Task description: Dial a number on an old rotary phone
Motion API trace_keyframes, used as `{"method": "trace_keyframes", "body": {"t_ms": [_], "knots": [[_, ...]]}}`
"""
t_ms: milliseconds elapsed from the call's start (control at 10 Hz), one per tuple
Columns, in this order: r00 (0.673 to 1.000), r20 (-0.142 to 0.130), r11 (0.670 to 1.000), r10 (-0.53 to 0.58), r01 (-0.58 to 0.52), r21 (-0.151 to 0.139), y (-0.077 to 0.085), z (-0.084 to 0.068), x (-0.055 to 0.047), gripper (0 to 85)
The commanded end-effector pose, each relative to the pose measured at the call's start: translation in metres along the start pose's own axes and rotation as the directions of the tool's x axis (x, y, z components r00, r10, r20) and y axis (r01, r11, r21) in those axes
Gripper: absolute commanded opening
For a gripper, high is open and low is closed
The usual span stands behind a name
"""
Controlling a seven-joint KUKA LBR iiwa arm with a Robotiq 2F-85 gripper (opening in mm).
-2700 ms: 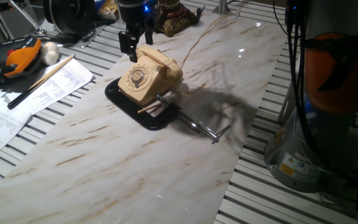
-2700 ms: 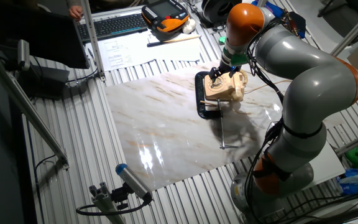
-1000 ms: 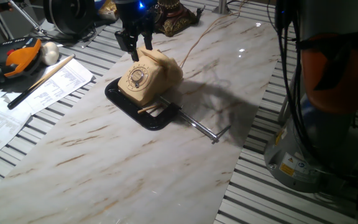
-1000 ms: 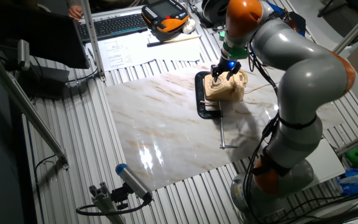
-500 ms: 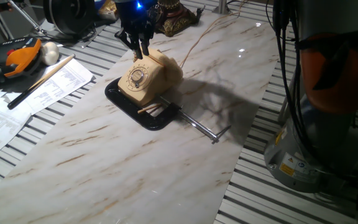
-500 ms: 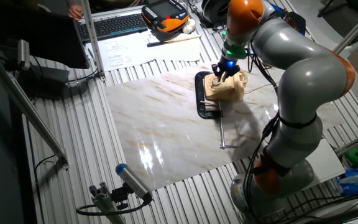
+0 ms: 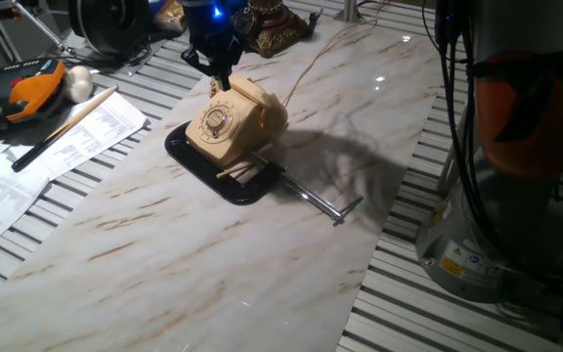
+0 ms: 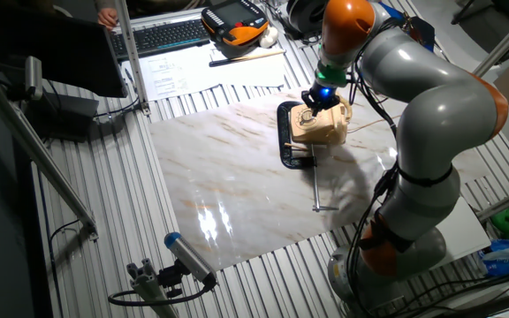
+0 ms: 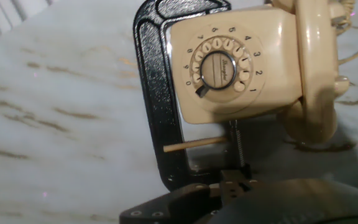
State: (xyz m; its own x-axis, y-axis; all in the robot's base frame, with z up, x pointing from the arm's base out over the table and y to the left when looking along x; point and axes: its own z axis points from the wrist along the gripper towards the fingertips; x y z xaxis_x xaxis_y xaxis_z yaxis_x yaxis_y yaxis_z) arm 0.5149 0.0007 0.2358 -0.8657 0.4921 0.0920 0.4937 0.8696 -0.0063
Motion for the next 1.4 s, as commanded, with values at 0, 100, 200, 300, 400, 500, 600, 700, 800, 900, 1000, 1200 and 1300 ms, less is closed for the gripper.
{"method": "trace_keyframes", "body": {"t_ms": [0, 100, 200, 300, 400, 500, 600, 700, 800, 900, 1000, 1200, 1300], "knots": [[1.000, -0.003, 1.000, 0.022, -0.022, -0.003, 0.0000, 0.0001, 0.0000, 0.0], [0.999, 0.001, 0.999, 0.046, -0.046, 0.000, 0.0000, 0.0001, 0.0000, 0.0], [0.997, 0.004, 0.997, 0.072, -0.072, 0.002, 0.0000, 0.0001, 0.0000, 0.0], [0.995, 0.007, 0.995, 0.096, -0.096, 0.001, 0.0000, 0.0001, 0.0000, 0.0], [0.994, -0.001, 0.994, 0.107, -0.107, 0.000, 0.0000, 0.0001, 0.0000, 0.0], [0.993, -0.021, 0.993, 0.118, -0.118, -0.001, 0.0000, 0.0001, 0.0000, 0.0], [0.991, -0.044, 0.992, 0.127, -0.128, -0.008, 0.0000, 0.0001, 0.0000, 0.0], [0.990, -0.057, 0.991, 0.132, -0.133, -0.007, 0.0000, 0.0001, 0.0000, 0.0], [0.989, -0.059, 0.991, 0.134, -0.135, -0.002, 0.0000, 0.0001, 0.0000, 0.0], [0.989, -0.058, 0.990, 0.138, -0.138, 0.001, 0.0000, 0.0001, 0.0000, 0.0], [0.988, -0.057, 0.990, 0.140, -0.140, 0.010, 0.0000, 0.0001, 0.0000, 0.0], [0.988, -0.054, 0.989, 0.147, -0.147, 0.018, 0.0000, 0.0001, 0.0000, 0.0], [0.987, -0.052, 0.988, 0.151, -0.150, 0.020, 0.0000, 0.0001, 0.0000, 0.0]]}}
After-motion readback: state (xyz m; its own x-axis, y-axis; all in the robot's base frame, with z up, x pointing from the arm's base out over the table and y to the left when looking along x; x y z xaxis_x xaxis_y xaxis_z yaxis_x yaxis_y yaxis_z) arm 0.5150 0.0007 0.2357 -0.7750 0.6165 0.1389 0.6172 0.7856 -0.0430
